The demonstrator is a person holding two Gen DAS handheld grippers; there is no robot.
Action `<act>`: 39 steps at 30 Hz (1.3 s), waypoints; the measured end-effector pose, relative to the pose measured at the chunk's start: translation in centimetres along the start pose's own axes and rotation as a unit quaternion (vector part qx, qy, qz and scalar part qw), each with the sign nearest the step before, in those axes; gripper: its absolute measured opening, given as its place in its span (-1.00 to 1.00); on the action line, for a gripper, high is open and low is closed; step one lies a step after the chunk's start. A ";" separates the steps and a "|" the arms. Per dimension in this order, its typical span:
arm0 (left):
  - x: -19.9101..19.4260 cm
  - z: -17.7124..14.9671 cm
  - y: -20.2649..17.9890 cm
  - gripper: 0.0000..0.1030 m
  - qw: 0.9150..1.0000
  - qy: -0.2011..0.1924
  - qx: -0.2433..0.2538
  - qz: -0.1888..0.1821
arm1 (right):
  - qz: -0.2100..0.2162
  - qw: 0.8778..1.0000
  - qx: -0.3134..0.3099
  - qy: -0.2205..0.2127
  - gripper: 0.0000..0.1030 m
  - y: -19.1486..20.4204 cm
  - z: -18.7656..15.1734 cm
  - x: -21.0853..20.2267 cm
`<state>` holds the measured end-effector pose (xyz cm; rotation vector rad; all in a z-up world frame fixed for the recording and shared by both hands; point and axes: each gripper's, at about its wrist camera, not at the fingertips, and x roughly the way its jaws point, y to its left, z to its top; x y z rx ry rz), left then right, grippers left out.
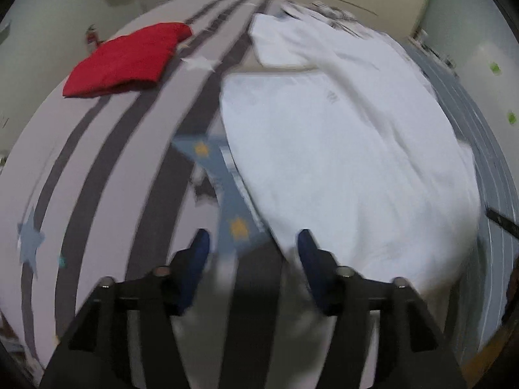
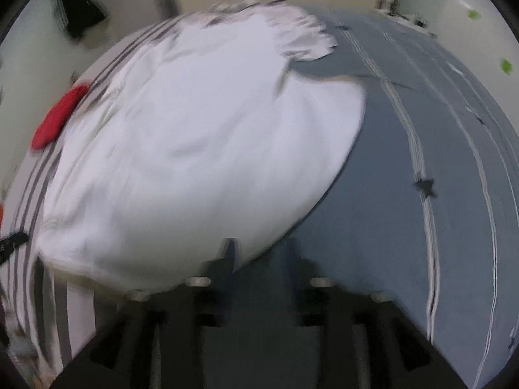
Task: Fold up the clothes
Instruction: 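Lay the shirt down on the bed and open both grippers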
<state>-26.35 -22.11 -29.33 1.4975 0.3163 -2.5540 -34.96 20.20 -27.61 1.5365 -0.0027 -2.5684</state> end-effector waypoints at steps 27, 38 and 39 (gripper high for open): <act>2.0 2.0 13.7 -0.99 0.981 -0.003 -0.164 0.103 | -0.048 0.996 0.070 0.036 -0.66 -7.4 7.9 10.3; 0.4 2.3 17.4 0.26 0.960 -0.026 -0.267 0.080 | -0.052 0.993 0.105 0.029 -0.29 -10.1 8.8 9.3; 0.8 2.9 17.4 0.26 0.961 -0.025 -0.263 0.081 | -0.052 0.992 0.111 0.027 -0.22 -10.4 8.9 9.3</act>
